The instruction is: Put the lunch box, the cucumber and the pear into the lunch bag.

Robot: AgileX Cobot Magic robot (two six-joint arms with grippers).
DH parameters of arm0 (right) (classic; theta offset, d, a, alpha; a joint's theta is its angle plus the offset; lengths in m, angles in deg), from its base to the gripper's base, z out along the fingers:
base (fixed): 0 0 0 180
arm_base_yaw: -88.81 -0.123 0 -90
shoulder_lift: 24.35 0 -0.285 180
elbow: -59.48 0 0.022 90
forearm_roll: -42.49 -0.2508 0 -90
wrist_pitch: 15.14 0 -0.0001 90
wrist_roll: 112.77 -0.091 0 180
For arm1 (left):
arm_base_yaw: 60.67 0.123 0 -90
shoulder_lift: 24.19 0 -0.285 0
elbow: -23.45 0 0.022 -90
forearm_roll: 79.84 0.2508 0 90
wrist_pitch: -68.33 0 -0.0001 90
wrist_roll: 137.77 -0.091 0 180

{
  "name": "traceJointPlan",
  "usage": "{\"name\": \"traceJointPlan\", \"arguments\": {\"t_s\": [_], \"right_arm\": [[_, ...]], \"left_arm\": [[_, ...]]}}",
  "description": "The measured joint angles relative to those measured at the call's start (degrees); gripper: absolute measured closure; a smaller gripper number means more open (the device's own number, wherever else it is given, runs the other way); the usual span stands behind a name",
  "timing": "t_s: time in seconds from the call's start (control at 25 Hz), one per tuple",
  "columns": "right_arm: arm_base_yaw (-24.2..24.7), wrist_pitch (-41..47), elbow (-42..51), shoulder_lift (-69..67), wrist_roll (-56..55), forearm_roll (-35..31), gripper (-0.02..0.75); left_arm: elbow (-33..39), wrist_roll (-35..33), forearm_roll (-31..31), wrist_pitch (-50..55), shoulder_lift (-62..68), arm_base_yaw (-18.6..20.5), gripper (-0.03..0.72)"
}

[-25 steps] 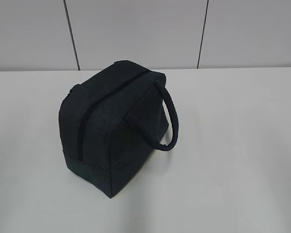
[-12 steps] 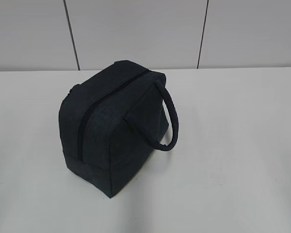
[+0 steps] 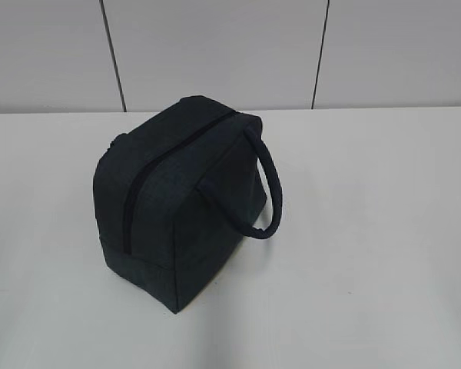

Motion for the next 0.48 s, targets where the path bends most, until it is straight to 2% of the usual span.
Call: {"name": "traceJointPlan", "arguments": {"t_s": [0.48], "right_arm": [[0.00, 0.00, 0.09, 0.00, 0.55, -1.57, 0.280]], "left_arm": [[0.00, 0.07, -2.03, 0.00, -3.28, 0.00, 0.409]]}}
